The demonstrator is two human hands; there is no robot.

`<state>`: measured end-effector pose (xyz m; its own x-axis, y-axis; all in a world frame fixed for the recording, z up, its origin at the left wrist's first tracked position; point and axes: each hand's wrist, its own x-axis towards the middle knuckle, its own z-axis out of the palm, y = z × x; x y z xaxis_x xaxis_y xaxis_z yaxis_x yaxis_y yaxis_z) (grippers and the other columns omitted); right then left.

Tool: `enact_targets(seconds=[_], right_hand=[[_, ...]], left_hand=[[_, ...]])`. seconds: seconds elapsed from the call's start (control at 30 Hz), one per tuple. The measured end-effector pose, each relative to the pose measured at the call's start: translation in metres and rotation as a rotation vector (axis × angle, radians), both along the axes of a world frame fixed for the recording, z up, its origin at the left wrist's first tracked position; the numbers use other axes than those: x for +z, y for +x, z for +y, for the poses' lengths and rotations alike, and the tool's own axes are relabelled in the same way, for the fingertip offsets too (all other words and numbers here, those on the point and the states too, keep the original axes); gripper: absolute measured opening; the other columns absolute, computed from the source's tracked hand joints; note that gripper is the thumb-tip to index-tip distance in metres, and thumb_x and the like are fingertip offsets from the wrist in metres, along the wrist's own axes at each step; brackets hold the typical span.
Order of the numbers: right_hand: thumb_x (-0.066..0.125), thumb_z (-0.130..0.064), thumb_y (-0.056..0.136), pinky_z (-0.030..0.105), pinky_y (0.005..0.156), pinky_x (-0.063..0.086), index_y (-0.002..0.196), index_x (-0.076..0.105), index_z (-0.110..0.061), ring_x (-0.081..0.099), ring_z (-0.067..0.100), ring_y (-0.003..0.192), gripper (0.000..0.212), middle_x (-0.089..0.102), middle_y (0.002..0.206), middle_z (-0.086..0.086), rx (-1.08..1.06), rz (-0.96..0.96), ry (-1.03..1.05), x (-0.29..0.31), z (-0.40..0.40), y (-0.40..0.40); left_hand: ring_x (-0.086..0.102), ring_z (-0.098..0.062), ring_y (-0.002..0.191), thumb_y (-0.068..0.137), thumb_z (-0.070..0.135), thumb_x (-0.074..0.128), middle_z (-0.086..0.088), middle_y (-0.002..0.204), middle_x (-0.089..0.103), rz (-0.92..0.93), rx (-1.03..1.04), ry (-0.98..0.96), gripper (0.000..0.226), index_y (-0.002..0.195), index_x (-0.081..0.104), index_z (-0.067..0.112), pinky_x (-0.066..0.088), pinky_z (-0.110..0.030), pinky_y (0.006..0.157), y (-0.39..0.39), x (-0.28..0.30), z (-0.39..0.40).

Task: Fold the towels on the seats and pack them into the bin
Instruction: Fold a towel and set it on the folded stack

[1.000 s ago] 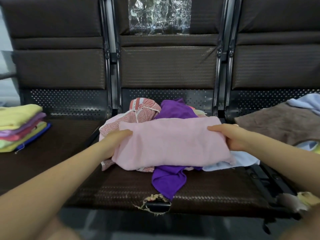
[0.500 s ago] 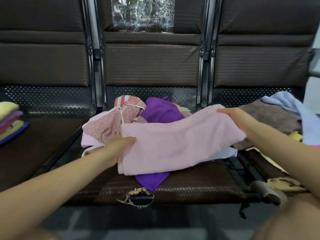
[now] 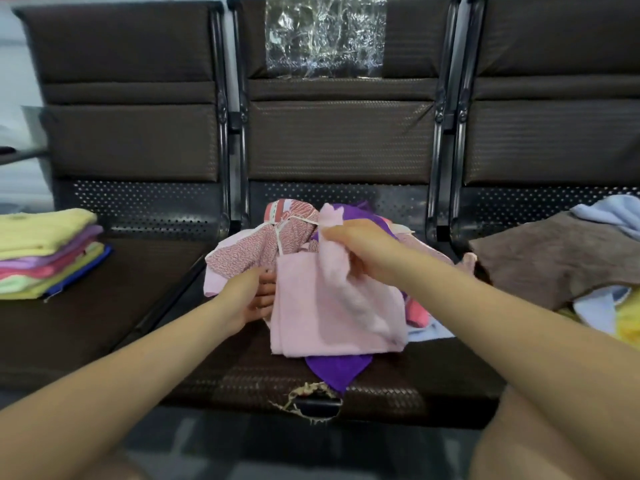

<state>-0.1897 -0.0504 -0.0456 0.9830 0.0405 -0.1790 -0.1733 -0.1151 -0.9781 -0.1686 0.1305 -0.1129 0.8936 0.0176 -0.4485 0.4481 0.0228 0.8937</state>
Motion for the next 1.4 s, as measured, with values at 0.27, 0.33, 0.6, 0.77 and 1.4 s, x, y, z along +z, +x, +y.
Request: enact_targets(seconds=[0.27, 0.33, 0.6, 0.77, 1.4], right_hand=[[0.057, -0.019, 0.095, 0.025, 0.058, 0.054, 0.118, 0.059, 0.001, 0.064, 0.019, 0.065, 0.03, 0.063, 0.088, 0.01, 0.164, 0.087, -0.074, -0.006, -0.014, 0.007], [0.058, -0.016, 0.094, 0.023, 0.056, 0.05, 0.109, 0.062, -0.001, 0.059, 0.016, 0.06, 0.022, 0.062, 0.084, 0.009, 0.039, 0.07, -0.172, -0.008, -0.035, 0.008], [0.063, -0.031, 0.091, 0.025, 0.057, 0.05, 0.097, 0.062, -0.008, 0.063, 0.02, 0.069, 0.024, 0.065, 0.087, 0.011, -0.024, 0.248, -0.345, -0.04, -0.081, -0.001], [0.07, -0.03, 0.085, 0.031, 0.07, 0.046, 0.113, 0.059, -0.011, 0.061, 0.019, 0.086, 0.035, 0.066, 0.099, 0.004, 0.036, 0.402, -0.095, -0.044, -0.063, -0.001], [0.056, -0.024, 0.094, 0.025, 0.063, 0.054, 0.1, 0.064, -0.009, 0.07, 0.016, 0.072, 0.018, 0.074, 0.076, 0.003, 0.0, 0.016, 0.285, 0.014, 0.017, 0.007]], left_hand=[[0.046, -0.018, 0.047, 0.092, 0.016, 0.054, -0.008, 0.063, 0.054, -0.175, -0.107, 0.243, 0.024, 0.07, 0.058, 0.007, 0.041, -0.02, 0.041, 0.006, -0.004, -0.005], [0.046, -0.017, 0.05, 0.093, 0.021, 0.057, -0.007, 0.065, 0.051, -0.176, -0.177, 0.288, 0.025, 0.071, 0.054, 0.01, 0.042, -0.02, 0.041, 0.006, -0.005, -0.011], [0.057, -0.025, 0.073, 0.082, 0.04, 0.069, -0.008, 0.071, 0.055, -0.33, -0.163, 0.599, 0.032, 0.083, 0.058, 0.009, 0.036, -0.029, 0.057, 0.016, -0.026, -0.007], [0.066, -0.02, 0.089, 0.083, 0.041, 0.069, -0.007, 0.108, 0.069, -0.067, -0.175, 0.247, 0.049, 0.119, 0.057, 0.011, 0.052, -0.029, 0.063, 0.007, -0.023, -0.004], [0.07, -0.021, 0.092, 0.091, 0.038, 0.059, -0.006, 0.103, 0.073, -0.163, -0.137, -0.455, 0.031, 0.11, 0.069, 0.017, 0.051, -0.036, 0.079, 0.002, 0.018, 0.023]])
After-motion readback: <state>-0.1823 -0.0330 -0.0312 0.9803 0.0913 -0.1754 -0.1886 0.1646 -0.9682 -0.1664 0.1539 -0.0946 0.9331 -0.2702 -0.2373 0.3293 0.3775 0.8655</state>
